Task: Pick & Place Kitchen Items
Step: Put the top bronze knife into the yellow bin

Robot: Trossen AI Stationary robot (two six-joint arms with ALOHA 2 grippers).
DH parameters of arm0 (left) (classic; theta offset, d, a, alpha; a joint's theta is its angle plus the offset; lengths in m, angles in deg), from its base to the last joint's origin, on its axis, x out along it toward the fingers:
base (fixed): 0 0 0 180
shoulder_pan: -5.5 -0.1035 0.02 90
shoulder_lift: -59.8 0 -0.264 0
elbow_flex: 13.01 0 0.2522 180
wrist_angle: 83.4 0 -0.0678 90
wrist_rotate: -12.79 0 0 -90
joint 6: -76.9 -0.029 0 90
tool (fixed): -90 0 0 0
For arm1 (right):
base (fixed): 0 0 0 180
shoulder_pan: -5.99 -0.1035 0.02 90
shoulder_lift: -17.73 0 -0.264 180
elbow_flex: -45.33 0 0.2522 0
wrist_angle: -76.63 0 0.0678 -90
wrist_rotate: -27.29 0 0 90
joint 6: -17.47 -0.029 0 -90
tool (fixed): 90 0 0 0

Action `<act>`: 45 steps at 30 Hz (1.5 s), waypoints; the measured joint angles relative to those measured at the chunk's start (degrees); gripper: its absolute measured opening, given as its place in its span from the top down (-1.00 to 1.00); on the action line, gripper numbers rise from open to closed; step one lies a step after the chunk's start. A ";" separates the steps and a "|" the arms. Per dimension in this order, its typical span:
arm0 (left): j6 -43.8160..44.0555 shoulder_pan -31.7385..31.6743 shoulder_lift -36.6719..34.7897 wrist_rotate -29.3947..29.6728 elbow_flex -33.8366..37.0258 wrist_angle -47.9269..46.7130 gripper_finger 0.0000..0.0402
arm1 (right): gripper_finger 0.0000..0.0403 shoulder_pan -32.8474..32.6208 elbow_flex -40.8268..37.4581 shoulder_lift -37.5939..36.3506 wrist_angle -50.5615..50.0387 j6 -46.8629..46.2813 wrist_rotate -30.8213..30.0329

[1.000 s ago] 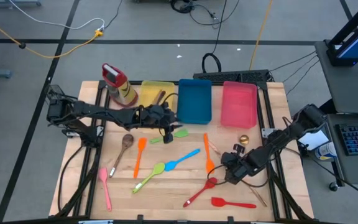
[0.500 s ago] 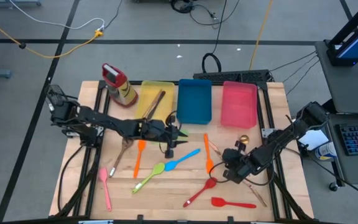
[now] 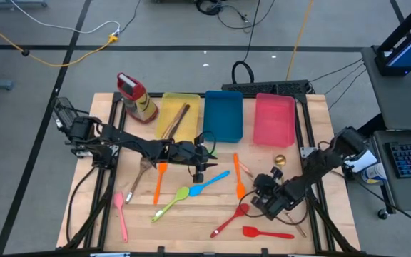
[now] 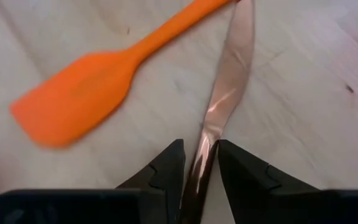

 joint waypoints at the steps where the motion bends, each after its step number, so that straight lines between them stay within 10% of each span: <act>1: 0.00 0.00 0.00 0.00 0.00 0.31 0.47 | 0.51 0.00 0.00 0.75 -0.02 -1.83 -0.79; 21: 1.34 0.05 -0.09 -3.79 -0.02 4.84 0.47 | 0.87 -0.40 -0.37 8.80 3.99 -9.27 -9.40; 33: -3.27 1.03 9.38 -12.63 -0.19 13.54 0.45 | 0.87 -0.32 -0.46 9.00 19.57 5.44 -17.09; 45: -8.55 0.73 24.67 -14.92 -19.32 10.63 0.06 | 0.87 -0.09 -0.44 8.92 19.34 5.56 -17.11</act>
